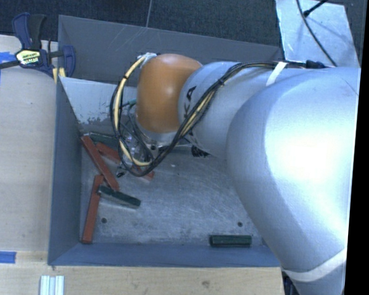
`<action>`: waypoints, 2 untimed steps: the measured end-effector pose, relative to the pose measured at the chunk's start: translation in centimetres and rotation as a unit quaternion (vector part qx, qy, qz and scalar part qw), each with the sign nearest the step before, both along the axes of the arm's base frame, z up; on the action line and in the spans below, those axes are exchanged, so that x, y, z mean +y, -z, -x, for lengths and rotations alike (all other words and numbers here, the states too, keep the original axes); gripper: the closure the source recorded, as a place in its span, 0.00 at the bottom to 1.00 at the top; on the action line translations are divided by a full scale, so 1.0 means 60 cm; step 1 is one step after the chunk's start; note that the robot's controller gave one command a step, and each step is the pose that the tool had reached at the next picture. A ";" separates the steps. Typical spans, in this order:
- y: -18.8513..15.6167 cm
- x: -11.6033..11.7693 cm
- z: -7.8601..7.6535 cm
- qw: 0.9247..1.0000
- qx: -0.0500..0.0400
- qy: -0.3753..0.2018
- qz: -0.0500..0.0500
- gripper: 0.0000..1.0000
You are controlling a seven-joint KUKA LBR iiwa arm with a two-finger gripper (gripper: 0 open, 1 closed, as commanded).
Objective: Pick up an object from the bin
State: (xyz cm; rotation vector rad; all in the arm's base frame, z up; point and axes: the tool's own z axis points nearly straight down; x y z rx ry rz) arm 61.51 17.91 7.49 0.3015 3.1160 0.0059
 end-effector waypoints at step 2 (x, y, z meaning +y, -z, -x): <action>0.004 0.000 0.002 1.000 0.002 -0.001 0.000 1.00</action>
Offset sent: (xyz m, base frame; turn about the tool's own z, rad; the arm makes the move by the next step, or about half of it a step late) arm 0.0000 0.0000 0.0000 0.0000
